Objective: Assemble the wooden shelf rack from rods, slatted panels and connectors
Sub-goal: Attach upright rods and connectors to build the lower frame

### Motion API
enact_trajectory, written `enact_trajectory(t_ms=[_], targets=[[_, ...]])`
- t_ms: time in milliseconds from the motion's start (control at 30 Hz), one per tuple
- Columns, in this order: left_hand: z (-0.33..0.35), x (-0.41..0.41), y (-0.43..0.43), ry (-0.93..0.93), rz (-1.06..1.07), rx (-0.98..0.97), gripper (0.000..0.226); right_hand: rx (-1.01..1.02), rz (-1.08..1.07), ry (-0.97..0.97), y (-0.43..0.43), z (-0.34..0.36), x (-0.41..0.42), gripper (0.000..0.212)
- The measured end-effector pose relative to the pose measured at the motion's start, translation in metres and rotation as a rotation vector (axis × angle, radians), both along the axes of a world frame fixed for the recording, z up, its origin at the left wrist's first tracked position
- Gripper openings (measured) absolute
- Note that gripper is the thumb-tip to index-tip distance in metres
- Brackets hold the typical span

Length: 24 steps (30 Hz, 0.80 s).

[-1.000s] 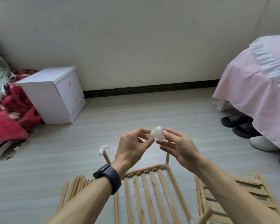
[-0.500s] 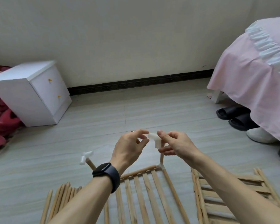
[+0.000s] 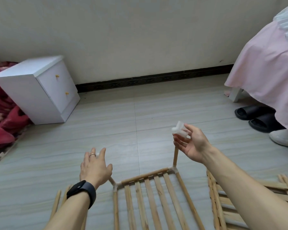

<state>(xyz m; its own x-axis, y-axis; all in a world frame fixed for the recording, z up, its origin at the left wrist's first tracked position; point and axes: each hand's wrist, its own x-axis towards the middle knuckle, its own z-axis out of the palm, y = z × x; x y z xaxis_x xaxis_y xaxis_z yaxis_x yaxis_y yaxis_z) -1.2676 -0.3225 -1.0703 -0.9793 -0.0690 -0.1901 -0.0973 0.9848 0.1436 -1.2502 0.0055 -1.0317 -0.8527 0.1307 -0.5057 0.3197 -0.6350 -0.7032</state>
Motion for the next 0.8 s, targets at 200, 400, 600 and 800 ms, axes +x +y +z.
enact_trajectory(t_ms=[200,400,600,800], targets=[[-0.018,0.008,-0.008,0.094,-0.037,0.017,0.075,0.156,-0.006,-0.002,-0.009,-0.010,-0.011,0.024],[-0.027,0.010,-0.018,0.140,-0.036,0.006,0.089,0.114,0.006,-0.004,-0.002,-0.017,-0.015,0.025],[-0.031,0.013,-0.033,0.150,-0.052,-0.040,0.091,0.505,0.073,-0.011,-0.005,-0.024,-0.027,0.027],[-0.024,0.000,-0.018,0.129,-0.095,0.014,0.088,0.670,-0.030,0.012,-0.003,-0.032,-0.037,0.028]])
